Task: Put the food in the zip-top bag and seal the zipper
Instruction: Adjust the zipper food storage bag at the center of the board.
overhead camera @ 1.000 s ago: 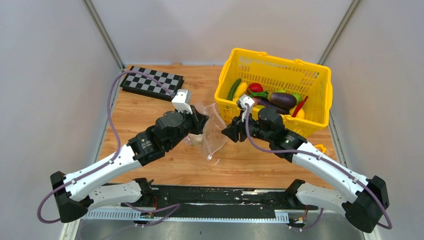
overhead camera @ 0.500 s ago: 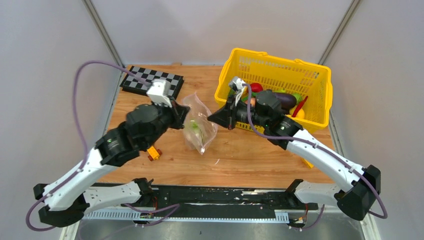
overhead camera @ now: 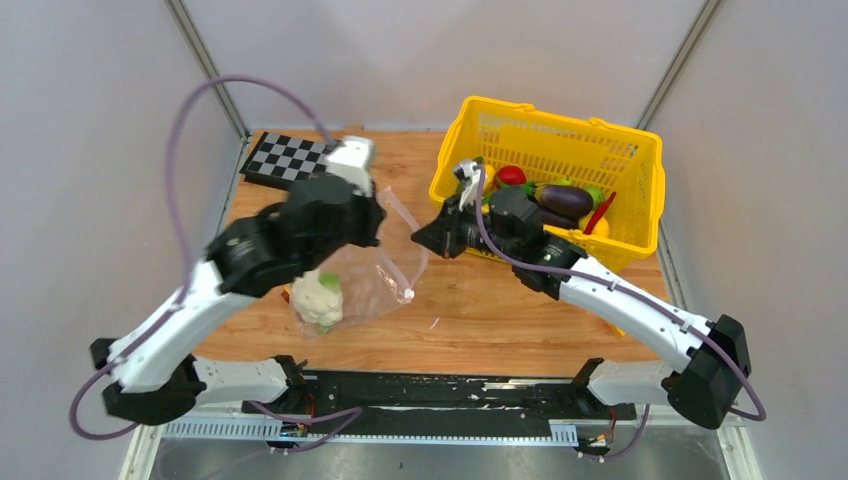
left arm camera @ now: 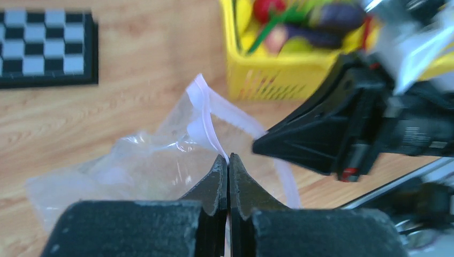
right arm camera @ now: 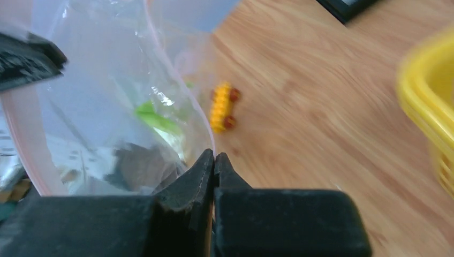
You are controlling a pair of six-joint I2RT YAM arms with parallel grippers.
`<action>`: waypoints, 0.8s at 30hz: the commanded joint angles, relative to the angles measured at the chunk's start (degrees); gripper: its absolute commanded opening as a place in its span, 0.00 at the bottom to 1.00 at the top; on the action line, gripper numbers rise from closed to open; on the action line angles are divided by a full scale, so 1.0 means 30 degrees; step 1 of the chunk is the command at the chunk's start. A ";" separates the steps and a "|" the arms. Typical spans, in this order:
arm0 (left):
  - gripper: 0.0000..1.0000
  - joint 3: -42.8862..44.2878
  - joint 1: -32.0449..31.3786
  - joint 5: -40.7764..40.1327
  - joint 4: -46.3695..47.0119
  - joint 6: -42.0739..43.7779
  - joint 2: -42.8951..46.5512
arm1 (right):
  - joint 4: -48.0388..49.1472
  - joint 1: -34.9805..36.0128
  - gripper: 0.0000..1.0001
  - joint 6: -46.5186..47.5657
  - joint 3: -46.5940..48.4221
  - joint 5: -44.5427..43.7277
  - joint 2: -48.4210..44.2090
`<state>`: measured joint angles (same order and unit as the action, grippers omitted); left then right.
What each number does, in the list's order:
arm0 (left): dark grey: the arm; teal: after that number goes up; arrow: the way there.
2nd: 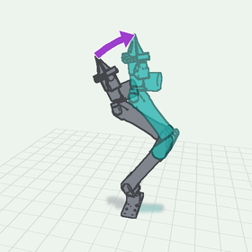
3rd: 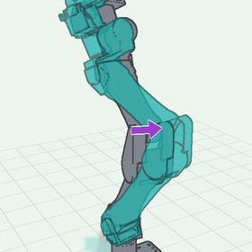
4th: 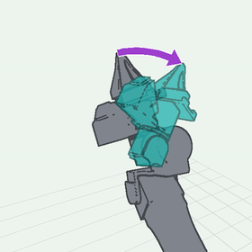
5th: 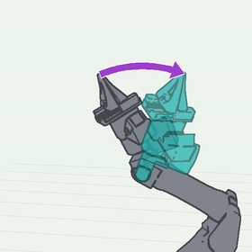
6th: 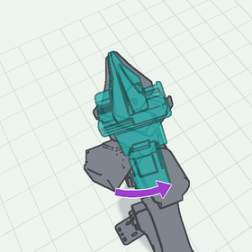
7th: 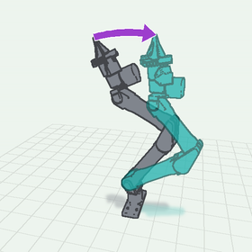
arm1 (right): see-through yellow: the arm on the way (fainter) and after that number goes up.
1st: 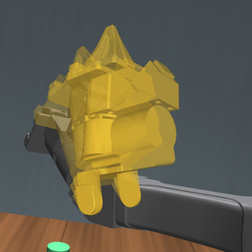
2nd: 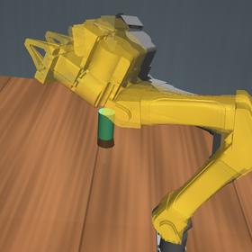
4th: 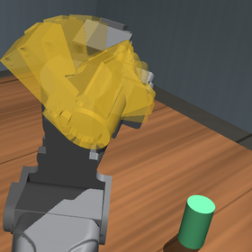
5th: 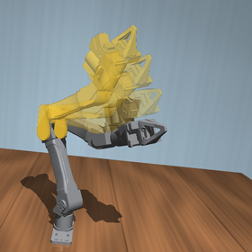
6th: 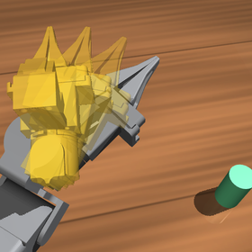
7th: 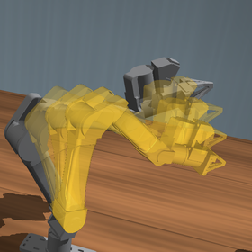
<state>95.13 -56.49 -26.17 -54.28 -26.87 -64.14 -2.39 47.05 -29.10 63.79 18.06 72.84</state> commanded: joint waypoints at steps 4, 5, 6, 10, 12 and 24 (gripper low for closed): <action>0.00 -0.6378 0.0879 0.3198 0.4995 0.0119 -0.2787 | -0.0918 -0.0067 0.00 0.2545 -0.4900 -0.5893 -0.2681; 0.00 -0.6832 0.1135 0.3760 0.5752 -0.0138 -0.2856 | -0.1006 -0.0067 0.00 0.2676 -0.5141 -0.6577 -0.2950; 0.00 -0.7090 0.1409 0.3973 0.6272 -0.0335 -0.2938 | -0.1046 -0.0071 0.00 0.2802 -0.5328 -0.6904 -0.3292; 0.00 -0.7231 0.2027 0.4451 0.7558 -0.0220 -0.3427 | -0.1602 -0.0072 0.00 0.2764 -0.5452 -0.6573 -0.4179; 0.00 -0.7106 0.2061 0.4935 0.7530 0.0121 -0.3559 | -0.2223 -0.0067 0.00 0.2191 -0.5576 -0.6857 -0.4477; 0.00 -0.9662 0.2049 0.9601 1.0157 -0.0219 -0.1767 | -0.2850 -0.0071 0.36 0.0362 -0.5241 -0.6831 -0.5241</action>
<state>66.70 -50.22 -2.92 -26.89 -27.16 -70.67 -9.96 46.81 -26.48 44.56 -1.54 56.80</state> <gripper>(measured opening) 0.007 0.324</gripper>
